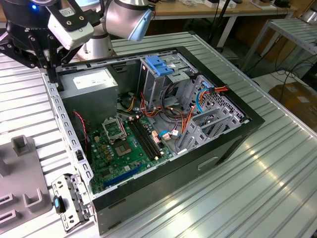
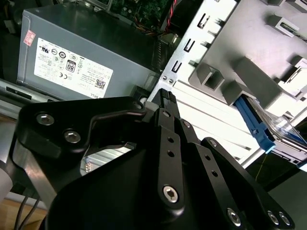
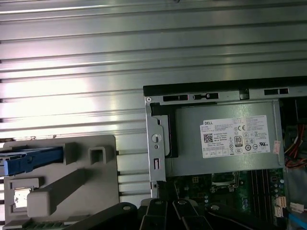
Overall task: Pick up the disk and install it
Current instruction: 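Reach for the disk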
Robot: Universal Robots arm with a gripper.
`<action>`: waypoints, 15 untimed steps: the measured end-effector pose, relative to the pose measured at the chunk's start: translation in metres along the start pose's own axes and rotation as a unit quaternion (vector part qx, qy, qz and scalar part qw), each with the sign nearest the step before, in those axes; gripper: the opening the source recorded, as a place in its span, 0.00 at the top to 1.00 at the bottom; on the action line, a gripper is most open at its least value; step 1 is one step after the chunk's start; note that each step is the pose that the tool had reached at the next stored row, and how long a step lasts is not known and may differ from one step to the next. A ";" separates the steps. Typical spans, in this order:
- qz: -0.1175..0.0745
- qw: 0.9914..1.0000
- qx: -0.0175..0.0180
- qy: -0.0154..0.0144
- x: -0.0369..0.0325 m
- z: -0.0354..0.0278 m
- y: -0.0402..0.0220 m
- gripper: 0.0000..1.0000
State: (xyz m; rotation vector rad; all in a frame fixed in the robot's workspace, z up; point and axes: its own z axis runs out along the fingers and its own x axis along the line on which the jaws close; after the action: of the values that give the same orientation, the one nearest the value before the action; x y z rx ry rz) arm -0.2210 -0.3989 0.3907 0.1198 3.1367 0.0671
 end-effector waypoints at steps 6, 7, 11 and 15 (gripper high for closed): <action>0.000 1.000 0.000 0.000 0.0046 0.0000 -0.0004 0.89; 0.000 1.000 0.000 0.000 0.0053 0.0001 -0.0004 0.89; 0.000 1.000 0.000 0.000 0.0079 0.0005 0.0010 0.89; 0.000 1.000 0.000 0.000 0.0103 0.0009 0.0020 0.89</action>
State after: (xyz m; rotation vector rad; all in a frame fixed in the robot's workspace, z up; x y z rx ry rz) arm -0.2312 -0.3961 0.3899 0.1197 3.1369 0.0669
